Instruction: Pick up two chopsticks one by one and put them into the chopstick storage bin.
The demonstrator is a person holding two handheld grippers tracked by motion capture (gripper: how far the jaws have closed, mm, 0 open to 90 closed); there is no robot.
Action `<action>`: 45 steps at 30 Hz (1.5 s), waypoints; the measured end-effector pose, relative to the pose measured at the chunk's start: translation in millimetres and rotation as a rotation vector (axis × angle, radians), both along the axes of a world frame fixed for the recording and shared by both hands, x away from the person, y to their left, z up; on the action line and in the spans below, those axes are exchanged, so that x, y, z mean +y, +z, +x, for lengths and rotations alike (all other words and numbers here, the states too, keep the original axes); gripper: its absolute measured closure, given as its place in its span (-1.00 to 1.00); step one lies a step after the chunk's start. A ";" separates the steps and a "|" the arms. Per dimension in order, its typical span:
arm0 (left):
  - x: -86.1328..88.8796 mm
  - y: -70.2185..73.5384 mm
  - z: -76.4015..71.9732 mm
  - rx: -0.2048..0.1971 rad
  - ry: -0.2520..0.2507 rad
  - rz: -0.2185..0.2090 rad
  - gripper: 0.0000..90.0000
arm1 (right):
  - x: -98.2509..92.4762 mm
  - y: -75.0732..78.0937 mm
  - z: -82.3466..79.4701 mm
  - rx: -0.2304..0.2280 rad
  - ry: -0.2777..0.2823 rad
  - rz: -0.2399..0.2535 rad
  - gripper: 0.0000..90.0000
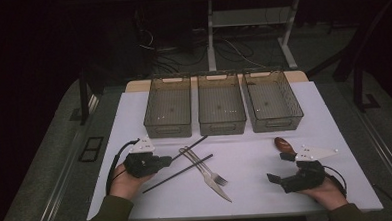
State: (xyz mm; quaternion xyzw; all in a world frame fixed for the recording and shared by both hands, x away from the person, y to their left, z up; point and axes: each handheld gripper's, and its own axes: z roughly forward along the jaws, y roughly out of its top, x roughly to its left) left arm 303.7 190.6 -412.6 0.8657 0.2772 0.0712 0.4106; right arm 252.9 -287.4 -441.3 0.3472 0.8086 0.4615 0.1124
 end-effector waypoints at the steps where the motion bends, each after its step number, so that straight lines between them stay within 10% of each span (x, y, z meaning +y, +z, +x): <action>1: 0.0 1.0 0.1 -0.002 0.003 -0.002 0.89 | -0.1 -0.1 0.2 0.000 0.000 0.001 -0.82; 26: 4.2 29.2 8.0 -0.034 0.032 -0.074 0.89 | -2.8 0.9 1.0 0.014 -0.006 0.019 -0.82; 45: -4.0 44.4 46.5 -0.047 0.100 -0.065 0.89 | -3.4 2.0 0.1 0.010 -0.013 0.030 -0.82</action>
